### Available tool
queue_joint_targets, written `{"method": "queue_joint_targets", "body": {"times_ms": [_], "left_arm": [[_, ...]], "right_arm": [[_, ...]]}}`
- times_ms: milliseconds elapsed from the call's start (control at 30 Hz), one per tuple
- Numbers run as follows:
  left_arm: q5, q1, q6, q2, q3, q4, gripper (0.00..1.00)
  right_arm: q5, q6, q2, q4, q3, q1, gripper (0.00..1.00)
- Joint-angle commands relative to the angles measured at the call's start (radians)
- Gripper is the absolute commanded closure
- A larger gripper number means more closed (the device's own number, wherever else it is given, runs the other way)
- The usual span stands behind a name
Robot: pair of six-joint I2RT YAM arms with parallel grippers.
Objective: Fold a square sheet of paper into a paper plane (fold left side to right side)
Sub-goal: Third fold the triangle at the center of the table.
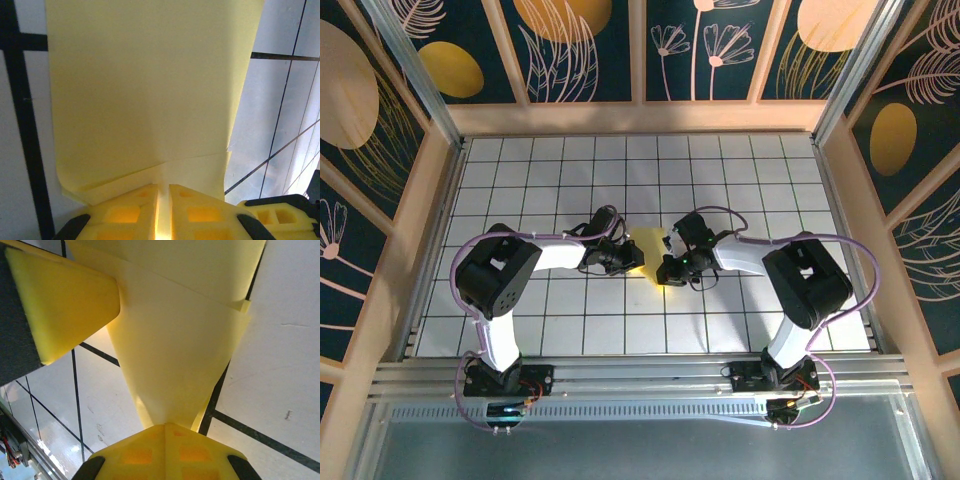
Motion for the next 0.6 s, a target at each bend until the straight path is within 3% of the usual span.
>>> {"method": "queue_joint_targets", "body": {"times_ms": [0, 567], "left_arm": [[-0.038, -0.002, 0.016, 0.021, 0.004, -0.065, 0.85], [-0.041, -0.001, 0.018, 0.02, 0.004, -0.069, 0.85]], "right_arm": [[0.028, -0.013, 0.024, -0.024, 0.018, 0.009, 0.97], [-0.01, -0.022, -0.072, -0.062, 0.025, 0.052, 0.97]]}}
